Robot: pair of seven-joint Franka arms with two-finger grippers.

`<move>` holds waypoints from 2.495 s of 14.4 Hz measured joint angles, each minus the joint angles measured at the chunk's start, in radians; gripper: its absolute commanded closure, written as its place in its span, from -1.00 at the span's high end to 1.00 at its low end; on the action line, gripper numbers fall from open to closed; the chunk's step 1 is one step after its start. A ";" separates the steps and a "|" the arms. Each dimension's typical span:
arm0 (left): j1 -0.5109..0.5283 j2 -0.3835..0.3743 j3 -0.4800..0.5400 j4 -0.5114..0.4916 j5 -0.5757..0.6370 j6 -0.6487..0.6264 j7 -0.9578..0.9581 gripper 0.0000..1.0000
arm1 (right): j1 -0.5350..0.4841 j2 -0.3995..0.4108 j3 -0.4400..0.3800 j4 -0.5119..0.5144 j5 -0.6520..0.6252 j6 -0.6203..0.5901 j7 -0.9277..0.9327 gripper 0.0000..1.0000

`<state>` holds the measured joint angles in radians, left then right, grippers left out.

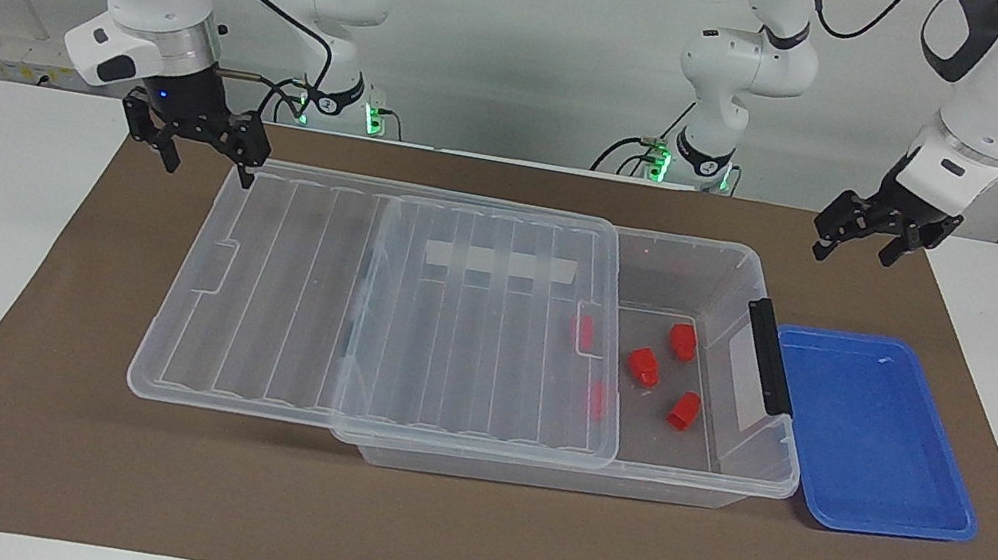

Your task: Place red block in blue tray from box

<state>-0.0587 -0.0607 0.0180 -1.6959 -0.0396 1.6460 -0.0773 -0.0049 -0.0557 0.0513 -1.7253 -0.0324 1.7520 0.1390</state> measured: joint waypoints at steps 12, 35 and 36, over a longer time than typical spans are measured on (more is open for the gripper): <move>0.000 0.000 0.000 0.000 0.000 0.000 0.000 1.00 | -0.007 0.066 -0.001 0.150 0.007 -0.115 0.122 1.00; 0.000 0.000 0.000 0.000 0.000 0.000 0.000 1.00 | -0.012 0.066 0.002 0.176 0.008 -0.160 0.122 1.00; 0.000 0.000 0.000 0.000 0.000 0.000 0.000 1.00 | -0.012 0.066 0.002 0.176 0.008 -0.160 0.122 1.00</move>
<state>-0.0587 -0.0607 0.0181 -1.6959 -0.0396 1.6460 -0.0773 -0.0166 0.0101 0.0529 -1.5494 -0.0246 1.5922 0.2606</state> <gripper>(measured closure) 0.000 0.000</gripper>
